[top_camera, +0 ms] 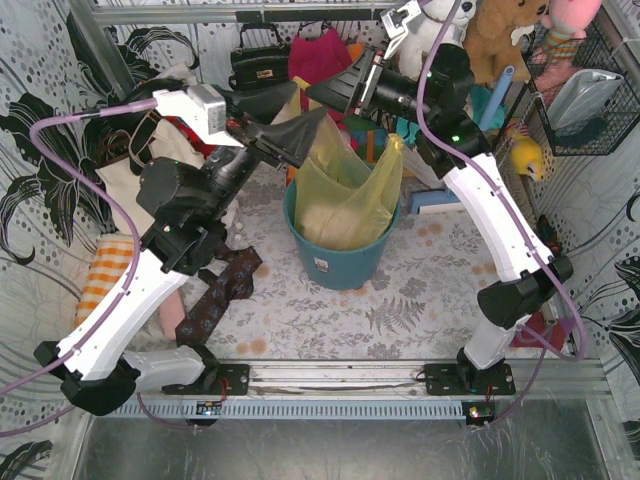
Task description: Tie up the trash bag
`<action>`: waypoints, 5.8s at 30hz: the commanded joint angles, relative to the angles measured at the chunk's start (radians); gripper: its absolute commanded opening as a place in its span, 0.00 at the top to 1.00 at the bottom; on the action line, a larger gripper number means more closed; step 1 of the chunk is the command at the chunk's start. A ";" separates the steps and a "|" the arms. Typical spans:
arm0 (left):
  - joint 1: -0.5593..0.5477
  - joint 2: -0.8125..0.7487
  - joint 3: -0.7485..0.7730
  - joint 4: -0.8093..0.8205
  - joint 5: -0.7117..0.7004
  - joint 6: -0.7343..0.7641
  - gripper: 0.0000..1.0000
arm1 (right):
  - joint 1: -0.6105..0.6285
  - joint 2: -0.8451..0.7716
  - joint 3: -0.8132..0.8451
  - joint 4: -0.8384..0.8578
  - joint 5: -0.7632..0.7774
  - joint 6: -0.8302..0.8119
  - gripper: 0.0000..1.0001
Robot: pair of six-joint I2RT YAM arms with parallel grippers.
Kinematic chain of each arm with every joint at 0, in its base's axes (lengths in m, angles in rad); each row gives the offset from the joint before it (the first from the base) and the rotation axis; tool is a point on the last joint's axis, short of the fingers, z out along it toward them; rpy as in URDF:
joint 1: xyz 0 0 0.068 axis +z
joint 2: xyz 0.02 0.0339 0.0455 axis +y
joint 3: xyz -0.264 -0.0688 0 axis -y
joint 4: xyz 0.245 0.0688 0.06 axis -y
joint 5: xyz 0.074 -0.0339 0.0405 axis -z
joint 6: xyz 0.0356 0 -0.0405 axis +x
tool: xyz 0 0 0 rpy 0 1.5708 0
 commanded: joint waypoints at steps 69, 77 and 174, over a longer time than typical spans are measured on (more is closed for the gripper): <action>0.220 0.140 0.410 -0.197 -0.006 -0.252 1.00 | 0.004 -0.052 0.509 -0.574 0.584 -0.526 1.00; 0.220 0.108 0.346 -0.214 0.003 -0.281 1.00 | 0.004 -0.110 0.368 -0.452 0.569 -0.551 1.00; -0.124 0.515 0.657 -0.427 -0.186 -0.211 0.34 | 0.002 -0.785 -0.475 -0.051 0.927 -0.606 0.32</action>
